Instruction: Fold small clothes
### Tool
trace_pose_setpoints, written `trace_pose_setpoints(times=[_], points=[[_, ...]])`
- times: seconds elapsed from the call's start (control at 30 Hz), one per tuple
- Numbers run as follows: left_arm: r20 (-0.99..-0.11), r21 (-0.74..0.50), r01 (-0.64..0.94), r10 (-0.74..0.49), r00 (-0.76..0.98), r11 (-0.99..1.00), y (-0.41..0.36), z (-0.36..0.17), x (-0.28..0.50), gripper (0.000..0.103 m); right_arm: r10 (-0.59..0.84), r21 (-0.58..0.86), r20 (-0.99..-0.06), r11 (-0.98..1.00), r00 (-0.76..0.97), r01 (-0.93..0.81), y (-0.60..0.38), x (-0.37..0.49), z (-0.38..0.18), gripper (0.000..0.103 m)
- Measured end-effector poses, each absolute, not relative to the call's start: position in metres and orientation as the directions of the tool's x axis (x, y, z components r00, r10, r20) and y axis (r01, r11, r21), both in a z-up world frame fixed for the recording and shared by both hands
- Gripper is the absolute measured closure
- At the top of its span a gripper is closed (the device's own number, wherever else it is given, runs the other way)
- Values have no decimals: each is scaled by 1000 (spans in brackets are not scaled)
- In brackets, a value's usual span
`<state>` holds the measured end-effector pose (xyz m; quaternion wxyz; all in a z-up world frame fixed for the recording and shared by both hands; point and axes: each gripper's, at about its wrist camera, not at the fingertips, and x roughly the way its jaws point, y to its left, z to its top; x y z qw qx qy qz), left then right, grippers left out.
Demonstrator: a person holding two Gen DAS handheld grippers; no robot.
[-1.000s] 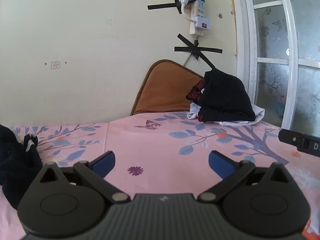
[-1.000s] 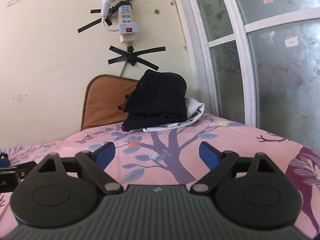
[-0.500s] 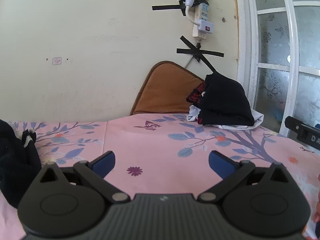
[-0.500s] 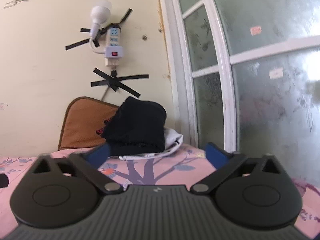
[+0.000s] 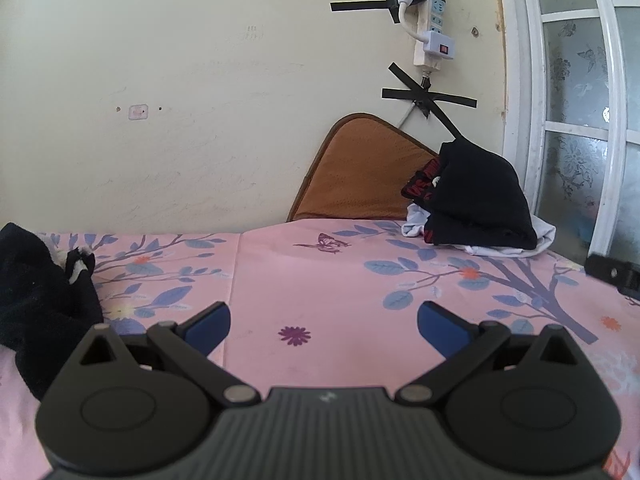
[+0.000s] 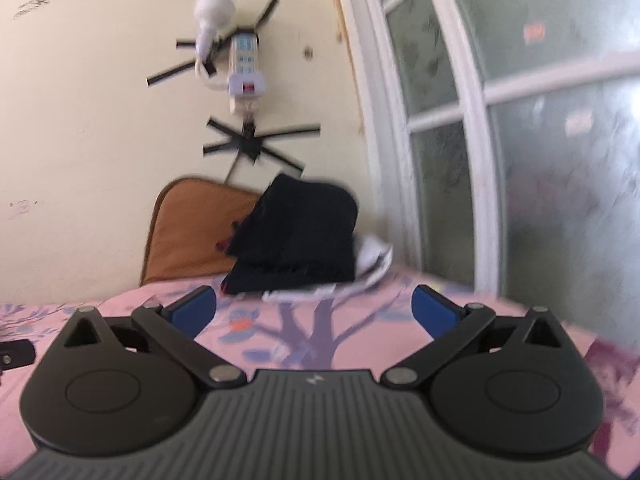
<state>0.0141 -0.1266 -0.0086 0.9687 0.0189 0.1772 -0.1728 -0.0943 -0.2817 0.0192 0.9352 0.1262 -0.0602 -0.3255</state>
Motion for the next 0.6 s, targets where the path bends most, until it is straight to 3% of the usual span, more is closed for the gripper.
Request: trace_pose_setpoints(times=[0.6], points=[[-357,-45,362,-353,865,931,-125,-9,14,0,-547,379,-38,766,836,519,-281,-97,11,0]])
